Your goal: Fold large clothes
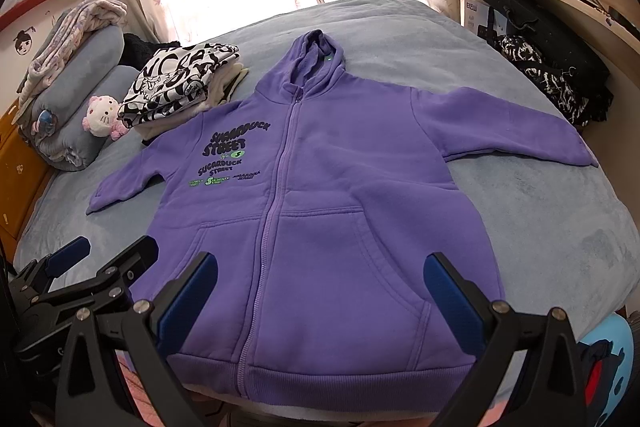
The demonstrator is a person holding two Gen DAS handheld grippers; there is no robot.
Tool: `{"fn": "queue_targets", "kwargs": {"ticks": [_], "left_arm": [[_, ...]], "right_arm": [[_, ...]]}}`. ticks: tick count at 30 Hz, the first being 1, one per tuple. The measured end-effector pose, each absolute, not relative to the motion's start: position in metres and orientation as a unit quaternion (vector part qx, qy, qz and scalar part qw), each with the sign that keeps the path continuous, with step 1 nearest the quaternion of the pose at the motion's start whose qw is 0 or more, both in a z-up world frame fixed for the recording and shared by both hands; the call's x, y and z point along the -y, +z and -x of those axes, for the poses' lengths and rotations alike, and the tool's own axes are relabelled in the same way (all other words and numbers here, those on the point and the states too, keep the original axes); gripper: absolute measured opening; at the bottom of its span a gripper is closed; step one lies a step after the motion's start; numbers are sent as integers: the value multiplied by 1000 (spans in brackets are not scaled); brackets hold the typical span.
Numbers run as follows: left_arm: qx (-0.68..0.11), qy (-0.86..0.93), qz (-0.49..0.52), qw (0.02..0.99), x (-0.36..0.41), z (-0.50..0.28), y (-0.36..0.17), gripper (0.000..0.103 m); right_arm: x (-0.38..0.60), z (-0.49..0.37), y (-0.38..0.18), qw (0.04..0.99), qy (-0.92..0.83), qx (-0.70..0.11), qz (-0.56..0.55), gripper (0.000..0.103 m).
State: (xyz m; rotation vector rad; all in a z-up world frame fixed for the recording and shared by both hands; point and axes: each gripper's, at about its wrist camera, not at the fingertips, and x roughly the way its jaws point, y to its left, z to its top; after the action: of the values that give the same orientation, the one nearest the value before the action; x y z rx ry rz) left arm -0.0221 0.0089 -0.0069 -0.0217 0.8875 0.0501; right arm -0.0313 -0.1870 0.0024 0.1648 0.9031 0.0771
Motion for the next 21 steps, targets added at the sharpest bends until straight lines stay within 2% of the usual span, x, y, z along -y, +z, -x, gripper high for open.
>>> {"fn": "queue_targets", "kwargs": {"ticks": [21], "left_arm": [[-441,27,6,897,-6,20,-10,100]], "right_arm": [[186,34,-3,894,38,-438,-81,103]]}}
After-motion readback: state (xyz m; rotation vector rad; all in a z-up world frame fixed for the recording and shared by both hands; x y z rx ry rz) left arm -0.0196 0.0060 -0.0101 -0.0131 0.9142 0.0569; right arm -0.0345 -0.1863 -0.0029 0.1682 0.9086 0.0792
